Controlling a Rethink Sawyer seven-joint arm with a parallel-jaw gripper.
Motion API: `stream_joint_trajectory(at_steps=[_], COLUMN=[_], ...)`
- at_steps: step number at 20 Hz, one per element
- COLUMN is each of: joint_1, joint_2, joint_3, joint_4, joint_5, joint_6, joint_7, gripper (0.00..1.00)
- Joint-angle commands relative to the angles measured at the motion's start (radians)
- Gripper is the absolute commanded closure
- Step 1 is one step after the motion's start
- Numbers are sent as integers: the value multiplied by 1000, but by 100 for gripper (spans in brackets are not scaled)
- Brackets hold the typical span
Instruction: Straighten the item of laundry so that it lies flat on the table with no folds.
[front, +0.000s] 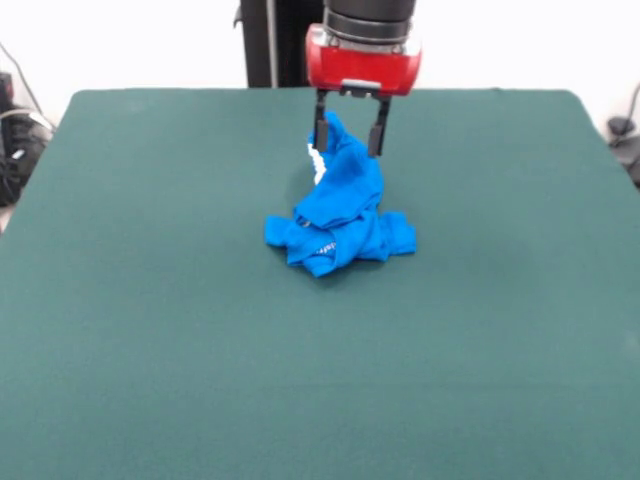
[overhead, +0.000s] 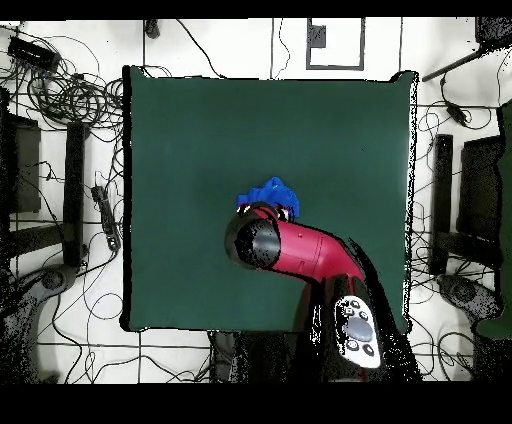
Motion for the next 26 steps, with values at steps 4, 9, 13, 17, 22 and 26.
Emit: stream_joint_trajectory(at_steps=[4,9,13,17,22,26], joint_1=[26,20,18,18,20,19], joint_2=[55,95,129,188,189,175], joint_3=[116,109,102,100,95,98], joint_4=[72,47,27,3,14,30], joint_5=[36,21,14,11,18,23], joint_6=[-42,-75,-96,-148,-155,-150], joint_7=[207,197,190,194,198,200], gripper=[0,0,0,0,0,0])
